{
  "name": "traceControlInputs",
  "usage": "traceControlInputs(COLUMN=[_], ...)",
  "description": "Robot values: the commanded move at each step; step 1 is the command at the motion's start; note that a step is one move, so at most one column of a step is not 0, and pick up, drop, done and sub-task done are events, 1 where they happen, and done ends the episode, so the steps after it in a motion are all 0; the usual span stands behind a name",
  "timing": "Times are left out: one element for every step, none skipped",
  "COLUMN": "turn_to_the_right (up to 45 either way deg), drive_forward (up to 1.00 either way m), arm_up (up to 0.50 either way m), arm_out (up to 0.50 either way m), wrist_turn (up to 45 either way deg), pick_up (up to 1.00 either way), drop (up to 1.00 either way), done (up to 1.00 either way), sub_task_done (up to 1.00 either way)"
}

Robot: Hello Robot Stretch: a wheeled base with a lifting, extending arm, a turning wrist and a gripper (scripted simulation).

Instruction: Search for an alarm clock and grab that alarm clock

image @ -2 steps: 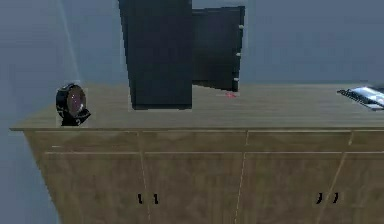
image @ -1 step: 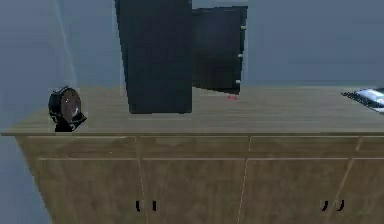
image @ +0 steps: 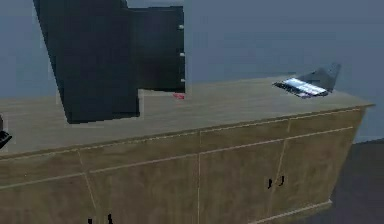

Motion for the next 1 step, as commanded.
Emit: traceControlInputs(turn_to_the_right=[0.0], drive_forward=[0.05], arm_up=[0.0], arm_out=[0.0], wrist_turn=[0.0], pick_up=[0.0], drop=[0.0], done=[0.0], sub_task_done=[0.0])
